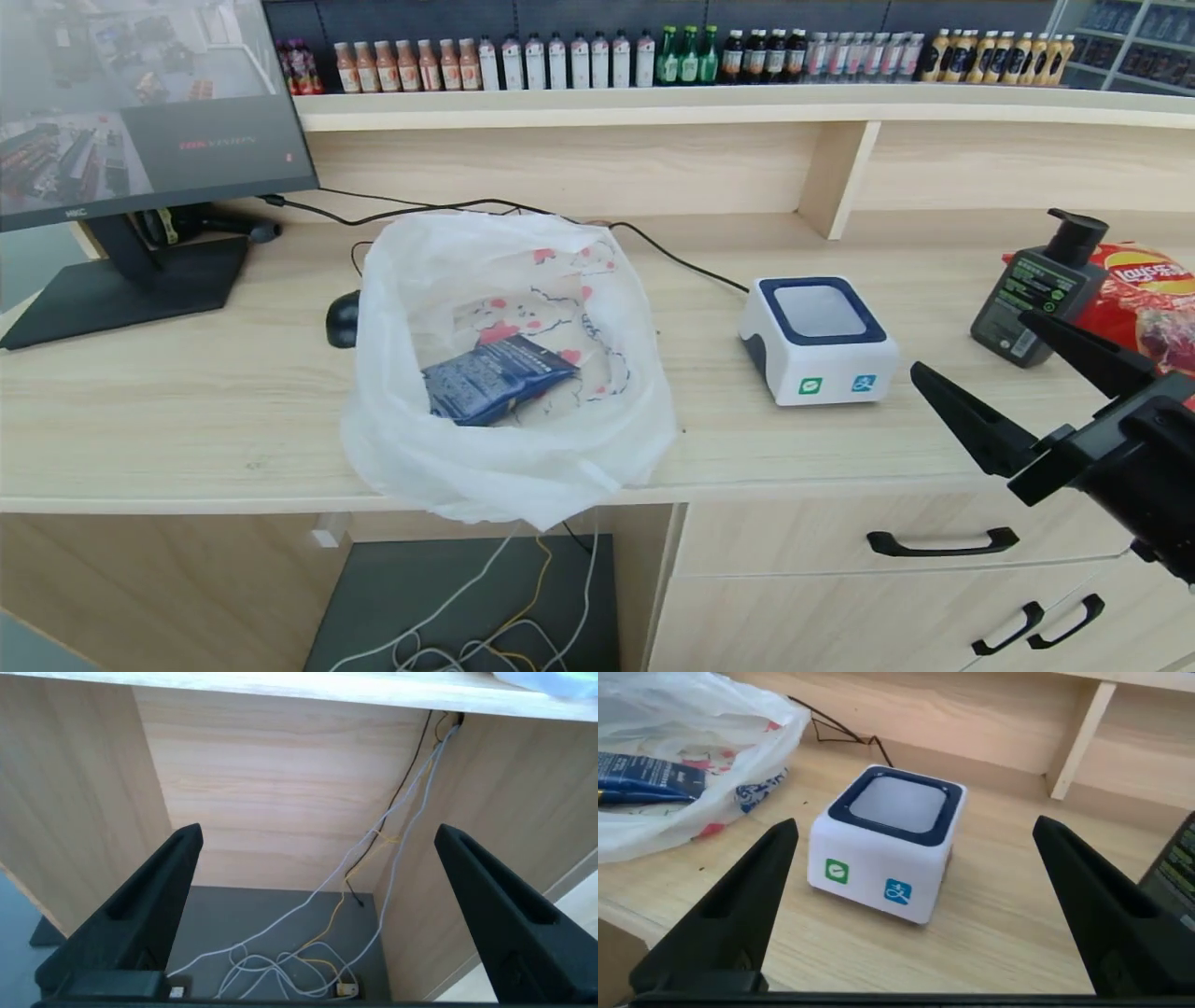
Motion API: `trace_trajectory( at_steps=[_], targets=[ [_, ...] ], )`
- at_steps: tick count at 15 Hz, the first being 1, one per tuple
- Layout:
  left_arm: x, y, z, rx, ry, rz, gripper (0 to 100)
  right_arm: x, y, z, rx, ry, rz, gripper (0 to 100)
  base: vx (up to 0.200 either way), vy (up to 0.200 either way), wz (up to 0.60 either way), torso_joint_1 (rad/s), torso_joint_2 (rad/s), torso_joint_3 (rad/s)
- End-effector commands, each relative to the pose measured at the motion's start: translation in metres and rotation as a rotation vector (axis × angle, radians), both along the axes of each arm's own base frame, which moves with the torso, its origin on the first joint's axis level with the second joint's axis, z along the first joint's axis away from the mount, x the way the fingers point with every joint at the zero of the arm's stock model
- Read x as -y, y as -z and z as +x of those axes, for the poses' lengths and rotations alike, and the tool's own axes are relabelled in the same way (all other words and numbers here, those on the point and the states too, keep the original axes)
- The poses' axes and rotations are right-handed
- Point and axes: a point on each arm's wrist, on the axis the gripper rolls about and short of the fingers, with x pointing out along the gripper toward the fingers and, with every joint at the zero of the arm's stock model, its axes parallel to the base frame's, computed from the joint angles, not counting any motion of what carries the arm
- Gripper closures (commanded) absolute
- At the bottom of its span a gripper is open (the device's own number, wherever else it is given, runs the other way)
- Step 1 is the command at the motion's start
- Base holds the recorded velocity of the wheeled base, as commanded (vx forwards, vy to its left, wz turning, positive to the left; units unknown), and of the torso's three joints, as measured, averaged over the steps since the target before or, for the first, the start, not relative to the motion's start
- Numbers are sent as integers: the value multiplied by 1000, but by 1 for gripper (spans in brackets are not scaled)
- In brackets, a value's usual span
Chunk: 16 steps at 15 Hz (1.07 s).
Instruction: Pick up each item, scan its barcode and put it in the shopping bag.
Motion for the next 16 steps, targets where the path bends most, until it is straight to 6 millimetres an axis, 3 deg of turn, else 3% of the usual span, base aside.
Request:
trace_trajectory(
  at_steps=[1,5,10,16],
  targets=[
    [0,0,0,1,0,0,0,0,2,4,-7,9,-11,0,0,-200,0,7,2,2],
    [0,0,0,1,0,0,0,2,-1,0,7,15,-1,0,0,-200,0,2,1,4],
    [0,0,0,1,0,0,0,1,-7,16,22,29,7,0,0,-200,0,2,2,4],
    [0,0,0,2,0,1,0,-8,-11,48,18,57,32,0,0,0,0,0,0,0]
  ],
)
